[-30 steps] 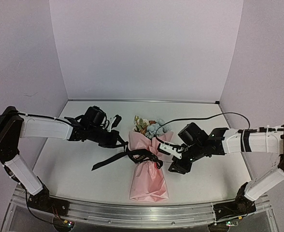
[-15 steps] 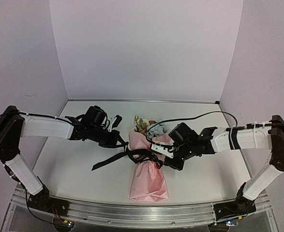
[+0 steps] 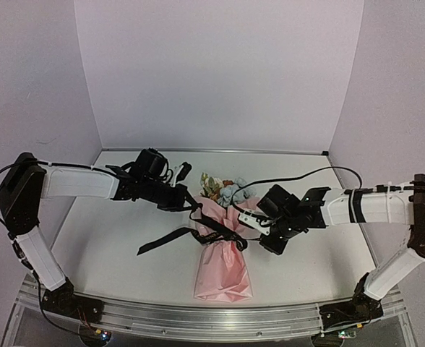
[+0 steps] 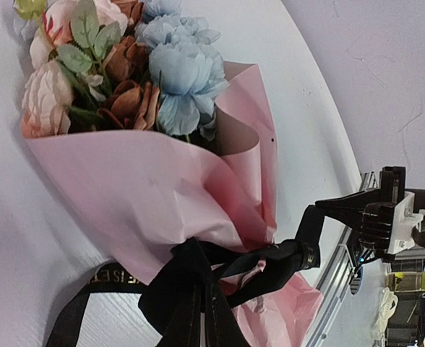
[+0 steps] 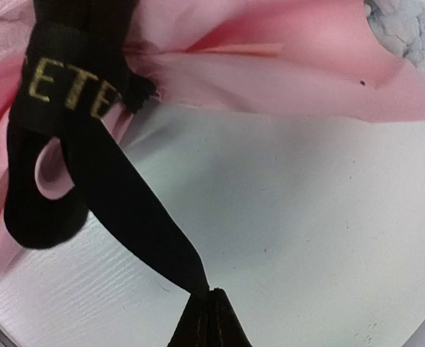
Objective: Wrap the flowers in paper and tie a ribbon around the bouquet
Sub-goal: Cross the ribbon over the folded bouquet.
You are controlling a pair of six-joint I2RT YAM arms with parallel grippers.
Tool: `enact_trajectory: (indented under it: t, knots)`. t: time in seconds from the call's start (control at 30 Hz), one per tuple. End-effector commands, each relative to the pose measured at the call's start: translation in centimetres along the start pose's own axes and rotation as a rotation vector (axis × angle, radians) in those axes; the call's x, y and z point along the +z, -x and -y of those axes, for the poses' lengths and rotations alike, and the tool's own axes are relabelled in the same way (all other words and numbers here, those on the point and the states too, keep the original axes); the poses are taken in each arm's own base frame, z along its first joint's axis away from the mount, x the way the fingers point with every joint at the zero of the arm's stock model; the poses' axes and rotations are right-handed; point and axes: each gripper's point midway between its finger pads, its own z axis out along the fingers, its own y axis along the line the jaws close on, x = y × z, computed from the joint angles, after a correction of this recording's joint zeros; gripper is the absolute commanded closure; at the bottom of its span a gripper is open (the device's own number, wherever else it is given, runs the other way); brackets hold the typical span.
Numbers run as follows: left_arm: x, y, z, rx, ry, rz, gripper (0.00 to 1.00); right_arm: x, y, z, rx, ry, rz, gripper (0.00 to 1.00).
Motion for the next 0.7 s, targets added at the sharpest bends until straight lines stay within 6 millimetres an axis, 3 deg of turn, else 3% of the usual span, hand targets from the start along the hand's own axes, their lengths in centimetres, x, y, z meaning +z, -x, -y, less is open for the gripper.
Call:
enact_trajectory:
  t: [0.0, 0.2, 0.4, 0.57, 0.67]
  knots:
    - [0.5, 2.5, 1.3, 0.053, -0.049, 0.034, 0.90, -1.8, -2.1, 0.8, 0.106, -0.061, -0.071, 1.00]
    - [1.1, 3.2, 1.3, 0.041, -0.052, 0.039, 0.72, -2.6, -3.8, 0.9, 0.149, -0.102, -0.108, 1.00]
    - [-1.2, 4.0, 0.7, -0.028, 0.047, 0.109, 0.53, -3.1, -4.9, 1.1, 0.174, -0.131, -0.134, 1.00]
    - [-3.5, 2.6, -1.5, -0.114, 0.175, 0.131, 0.47, -3.2, -5.6, 1.3, 0.207, -0.151, -0.144, 1.00]
    - [-3.9, 0.8, -1.9, -0.155, 0.178, 0.101, 0.47, -3.3, -5.9, 1.4, 0.215, -0.159, -0.148, 1.00]
